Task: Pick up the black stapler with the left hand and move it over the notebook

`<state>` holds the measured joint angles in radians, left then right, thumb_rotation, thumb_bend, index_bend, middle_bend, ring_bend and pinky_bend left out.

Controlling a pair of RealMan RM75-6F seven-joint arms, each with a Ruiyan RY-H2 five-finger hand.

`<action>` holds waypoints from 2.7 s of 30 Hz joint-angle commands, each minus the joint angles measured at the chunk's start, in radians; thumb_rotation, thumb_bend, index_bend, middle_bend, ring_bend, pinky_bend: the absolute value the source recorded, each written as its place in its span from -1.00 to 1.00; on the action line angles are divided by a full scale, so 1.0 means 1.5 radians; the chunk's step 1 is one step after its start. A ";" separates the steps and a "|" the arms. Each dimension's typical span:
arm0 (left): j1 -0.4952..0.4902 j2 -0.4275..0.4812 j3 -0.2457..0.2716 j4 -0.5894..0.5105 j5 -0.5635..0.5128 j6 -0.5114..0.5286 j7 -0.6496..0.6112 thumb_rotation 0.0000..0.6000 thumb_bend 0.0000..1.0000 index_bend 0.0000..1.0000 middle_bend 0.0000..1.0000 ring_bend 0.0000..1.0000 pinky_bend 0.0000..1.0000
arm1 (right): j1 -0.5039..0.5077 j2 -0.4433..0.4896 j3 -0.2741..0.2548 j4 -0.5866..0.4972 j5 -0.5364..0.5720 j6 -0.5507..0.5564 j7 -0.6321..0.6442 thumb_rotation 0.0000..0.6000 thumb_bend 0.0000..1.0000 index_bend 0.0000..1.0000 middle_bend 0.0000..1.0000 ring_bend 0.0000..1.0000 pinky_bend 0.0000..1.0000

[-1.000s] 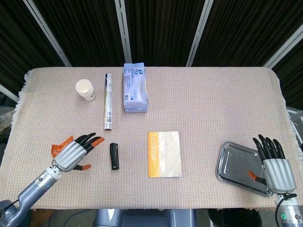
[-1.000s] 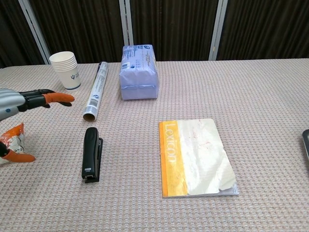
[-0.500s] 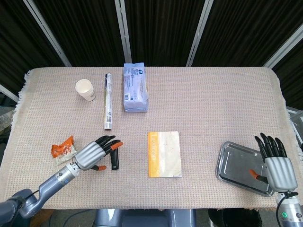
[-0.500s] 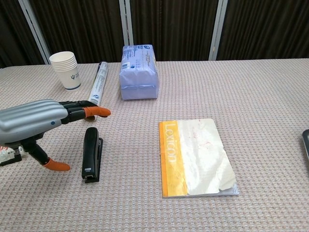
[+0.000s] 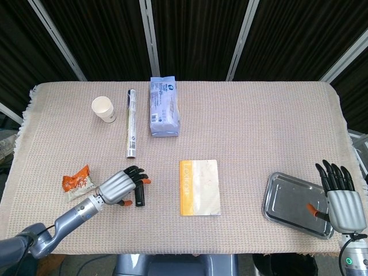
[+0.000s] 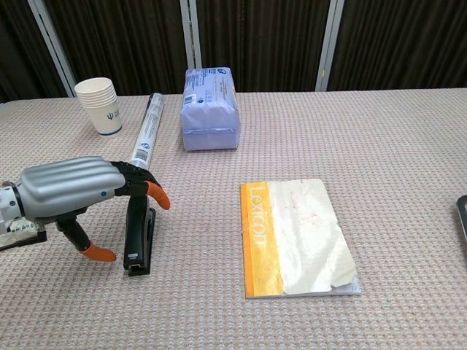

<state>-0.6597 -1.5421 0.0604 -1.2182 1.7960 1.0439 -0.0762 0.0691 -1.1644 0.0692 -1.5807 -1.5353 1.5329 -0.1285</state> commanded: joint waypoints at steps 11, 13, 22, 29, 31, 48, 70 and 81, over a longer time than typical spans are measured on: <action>-0.023 -0.022 0.004 0.017 -0.017 -0.004 -0.002 1.00 -0.37 -0.06 -0.22 -0.50 -0.47 | 0.001 -0.001 -0.002 -0.002 -0.005 -0.001 -0.009 1.00 -0.93 -1.00 -1.00 -1.00 -1.00; -0.024 -0.021 0.007 0.017 -0.017 -0.003 0.001 1.00 -0.28 0.07 -0.11 -0.43 -0.41 | 0.000 -0.001 -0.002 -0.002 -0.006 0.003 -0.009 1.00 -0.93 -1.00 -1.00 -1.00 -1.00; -0.029 -0.007 0.013 -0.005 -0.040 -0.025 0.015 1.00 -0.17 0.22 0.01 -0.32 -0.30 | -0.005 0.002 -0.003 -0.004 -0.014 0.015 -0.006 1.00 -0.93 -1.00 -1.00 -1.00 -1.00; -0.034 0.019 0.001 -0.044 -0.058 -0.018 0.008 1.00 0.02 0.36 0.19 -0.15 -0.19 | -0.007 0.003 -0.004 -0.006 -0.017 0.018 -0.003 1.00 -0.93 -1.00 -1.00 -1.00 -1.00; -0.036 0.025 -0.003 -0.055 -0.062 -0.017 0.004 1.00 0.06 0.38 0.20 -0.14 -0.18 | -0.008 0.004 -0.005 -0.006 -0.018 0.019 -0.001 1.00 -0.93 -1.00 -1.00 -1.00 -1.00; -0.090 -0.109 -0.093 0.001 -0.103 0.000 -0.019 1.00 -0.03 0.34 0.17 -0.14 -0.18 | -0.001 0.015 -0.013 -0.009 -0.023 -0.004 0.020 1.00 -0.93 -1.00 -1.00 -1.00 -1.00; -0.269 -0.309 -0.167 0.206 -0.128 -0.084 -0.089 1.00 -0.07 0.34 0.16 -0.15 -0.18 | 0.029 0.010 -0.025 0.009 -0.022 -0.066 0.045 1.00 -0.93 -1.00 -1.00 -1.00 -1.00; -0.285 -0.303 -0.148 0.221 -0.146 -0.116 -0.115 1.00 -0.11 0.31 0.14 -0.17 -0.19 | 0.033 0.001 -0.023 0.015 -0.015 -0.070 0.034 1.00 -0.93 -1.00 -1.00 -1.00 -1.00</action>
<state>-1.0836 -1.9944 -0.1651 -0.8909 1.5807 0.8735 -0.2453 0.1186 -1.1630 0.0351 -1.5580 -1.5585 1.4276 -0.0767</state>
